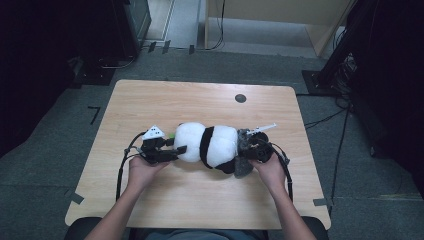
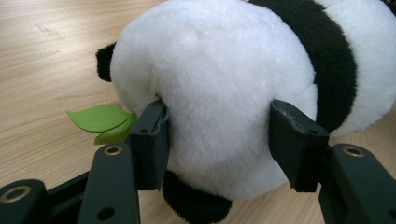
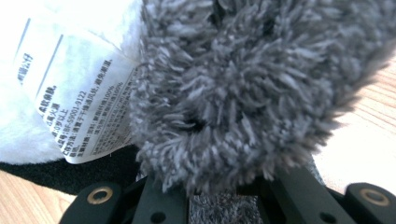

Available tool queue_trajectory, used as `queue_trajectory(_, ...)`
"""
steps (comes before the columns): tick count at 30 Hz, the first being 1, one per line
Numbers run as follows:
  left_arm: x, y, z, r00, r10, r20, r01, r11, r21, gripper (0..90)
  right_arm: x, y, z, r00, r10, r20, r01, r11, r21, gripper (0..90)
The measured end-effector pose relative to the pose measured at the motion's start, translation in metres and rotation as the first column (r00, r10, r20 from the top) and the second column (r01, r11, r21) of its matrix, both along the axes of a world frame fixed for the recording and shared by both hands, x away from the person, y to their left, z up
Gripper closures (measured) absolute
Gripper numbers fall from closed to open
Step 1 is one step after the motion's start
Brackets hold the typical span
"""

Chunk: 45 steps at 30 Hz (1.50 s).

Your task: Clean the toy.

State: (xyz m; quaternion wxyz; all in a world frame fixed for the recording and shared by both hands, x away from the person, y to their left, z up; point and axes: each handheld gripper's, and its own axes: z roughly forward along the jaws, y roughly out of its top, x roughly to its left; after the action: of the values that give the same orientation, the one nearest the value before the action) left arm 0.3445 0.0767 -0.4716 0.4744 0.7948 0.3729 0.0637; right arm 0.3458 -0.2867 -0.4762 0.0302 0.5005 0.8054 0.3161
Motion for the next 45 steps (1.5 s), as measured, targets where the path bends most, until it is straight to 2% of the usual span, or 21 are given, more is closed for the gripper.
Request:
queue_trajectory(5,0.0,0.0,0.0,1.0,0.002,-0.007,-0.003,1.0,-0.001,42.8,-0.003,-0.008,0.007,0.9999,-0.014,0.01,0.014,0.9998,0.011,78.7)
queue_trajectory(9,-0.001,0.0,0.001,1.0,0.004,-0.002,-0.004,1.0,0.004,42.8,-0.009,-0.017,0.018,0.9978,-0.042,0.051,0.042,0.999,0.013,78.7)
queue_trajectory(14,-0.001,-0.001,0.001,1.0,0.004,0.004,-0.005,0.9999,0.012,43.2,-0.016,-0.025,0.037,0.9896,-0.071,0.126,0.064,0.9965,0.054,78.7)
queue_trajectory(21,-0.002,-0.001,0.001,1.0,0.005,0.007,-0.005,0.9999,0.015,43.5,-0.026,-0.023,0.071,0.9749,-0.056,0.216,0.04,0.9961,0.079,78.6)
queue_trajectory(26,-0.002,-0.001,0.002,1.0,0.005,0.007,-0.006,0.9999,0.016,43.6,-0.03,-0.012,0.085,0.9713,-0.02,0.237,-0.005,0.9946,0.104,78.7)
queue_trajectory(29,-0.002,-0.002,0.002,0.9999,0.006,0.008,-0.006,0.9998,0.017,43.8,-0.029,-0.002,0.086,0.9707,0.015,0.24,-0.042,0.9932,0.108,78.7)
queue_trajectory(34,-0.002,-0.002,0.001,0.9999,0.006,0.009,-0.006,0.9999,0.016,43.9,-0.024,0.01,0.076,0.9753,0.038,0.218,-0.06,0.9936,0.096,78.7)
queue_trajectory(41,-0.003,-0.003,0.002,0.9998,0.007,0.018,-0.007,0.9999,0.008,44.5,-0.019,0.004,0.065,0.9755,0.013,0.22,-0.035,0.9946,0.098,78.5)
queue_trajectory(45,-0.002,-0.003,0.002,0.9998,0.007,0.017,-0.007,1.0,0.003,44.8,-0.016,-0.001,0.057,0.9804,-0.003,0.197,-0.016,0.9951,0.097,78.8)
